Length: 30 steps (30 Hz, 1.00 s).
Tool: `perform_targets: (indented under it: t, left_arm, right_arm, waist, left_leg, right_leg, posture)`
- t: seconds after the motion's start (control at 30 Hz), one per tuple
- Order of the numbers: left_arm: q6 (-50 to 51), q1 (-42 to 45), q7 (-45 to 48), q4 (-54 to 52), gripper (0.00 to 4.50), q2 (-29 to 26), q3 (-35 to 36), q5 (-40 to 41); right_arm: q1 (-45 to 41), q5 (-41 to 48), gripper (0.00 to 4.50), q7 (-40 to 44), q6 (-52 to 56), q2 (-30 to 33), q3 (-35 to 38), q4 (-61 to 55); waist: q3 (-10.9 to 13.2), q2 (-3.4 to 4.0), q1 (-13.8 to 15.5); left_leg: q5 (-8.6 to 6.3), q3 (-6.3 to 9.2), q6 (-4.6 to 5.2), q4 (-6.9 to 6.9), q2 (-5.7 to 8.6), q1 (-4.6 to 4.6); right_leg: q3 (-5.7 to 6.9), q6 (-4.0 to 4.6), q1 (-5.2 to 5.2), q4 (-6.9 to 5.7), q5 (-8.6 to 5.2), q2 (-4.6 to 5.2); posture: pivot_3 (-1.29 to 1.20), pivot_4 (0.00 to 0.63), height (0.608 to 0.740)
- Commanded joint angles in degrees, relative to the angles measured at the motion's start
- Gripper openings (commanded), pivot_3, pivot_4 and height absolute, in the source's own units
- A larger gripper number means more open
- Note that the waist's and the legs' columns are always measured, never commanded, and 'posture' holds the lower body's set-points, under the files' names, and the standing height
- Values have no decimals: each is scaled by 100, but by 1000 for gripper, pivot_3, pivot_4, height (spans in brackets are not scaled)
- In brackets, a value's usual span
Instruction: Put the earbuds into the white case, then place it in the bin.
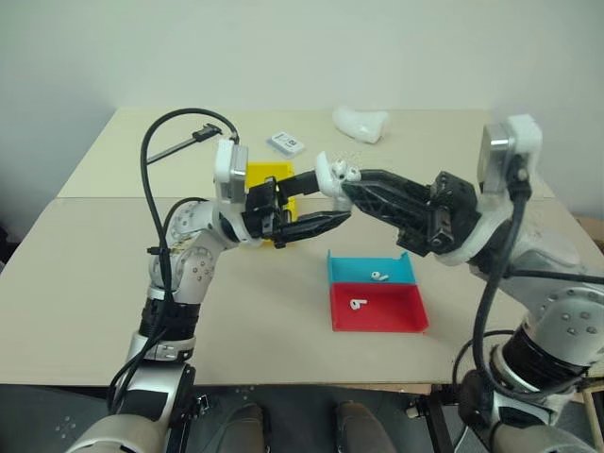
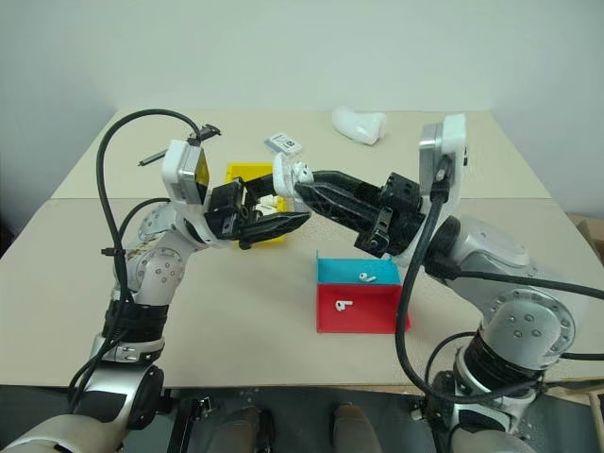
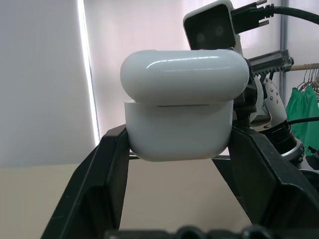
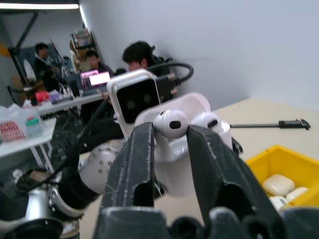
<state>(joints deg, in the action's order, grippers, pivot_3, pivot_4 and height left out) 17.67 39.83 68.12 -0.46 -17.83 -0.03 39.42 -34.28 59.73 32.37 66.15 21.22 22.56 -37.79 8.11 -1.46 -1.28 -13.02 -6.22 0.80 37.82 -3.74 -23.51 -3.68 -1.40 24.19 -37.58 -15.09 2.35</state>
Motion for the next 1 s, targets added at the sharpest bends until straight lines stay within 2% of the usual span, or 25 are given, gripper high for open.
perform_targets:
  t: [0.03, 0.13, 0.33, 0.43, 0.6, 0.73, 0.9, 1.0]
  left_arm:
    - [-45, 113, -12, -228, 2733, 17, 73, 90]
    - [-39, 101, -22, -258, 2733, 18, 64, 91]
    - [7, 38, 21, -280, 2733, -51, 60, 82]
    - [5, -21, 78, -185, 2733, -139, -31, -52]
    - [-83, -58, 149, 23, 2733, -148, -276, -333]
    - [-167, -40, 185, 162, 2733, -100, -524, -622]
    - [-135, 116, 40, 245, 2733, -77, -805, -1048]
    - [-230, 160, -58, 293, 2733, 27, -820, -1147]
  right_arm:
    - [93, -8, 2596, 48, -310, 347, -395, -108]
    - [135, 147, 3686, -24, -466, 531, -455, -55]
    - [313, 584, 3686, 67, -630, 1086, -214, -9]
    - [267, 631, 3098, 189, -658, 1646, -114, 153]
    - [-441, 459, 1375, 588, -816, 2458, -217, 733]
    - [-1516, 161, 38, 964, -618, 2934, -1073, 1142]
    - [-2742, -463, 38, 1379, -185, 3144, -2515, 1371]
    - [-3129, -1046, 38, 1726, -209, 3264, -3322, 1306]
  waist:
    - [0, 0, -1]
    - [0, -1, 1]
    - [1, -2, 25]
    - [1, -2, 26]
    - [2, -2, 14]
    - [1, -2, -11]
    - [2, -1, -5]
    - [2, 0, 25]
  left_leg:
    - [0, 0, 0, 0, 0, 0]
    - [0, 1, 0, 0, -1, -1]
    - [-1, 2, 1, 0, 0, -2]
    - [-1, 2, 1, 0, 0, -4]
    - [-1, 0, 2, -1, 0, 2]
    - [-1, 0, 2, -5, -5, 0]
    - [-2, -6, 4, -4, -2, -5]
    - [-3, -2, 5, -3, -4, -19]
  right_leg:
    - [0, 0, 0, 1, 0, 0]
    - [0, 0, 1, 1, 0, 0]
    - [2, 0, -2, 7, 0, 0]
    - [2, -1, -1, 8, 0, 1]
    - [-3, -2, -1, 6, 1, 0]
    - [-6, -1, 5, 8, 0, -7]
    - [-12, -1, 13, 9, 1, -1]
    - [-5, 0, 21, 10, 1, -2]
  posture:
    - [0, 150, 740]
    - [0, 150, 740]
    - [0, 150, 740]
    - [0, 150, 740]
    - [0, 150, 740]
    - [0, 150, 740]
    - [0, 150, 740]
    - [0, 150, 740]
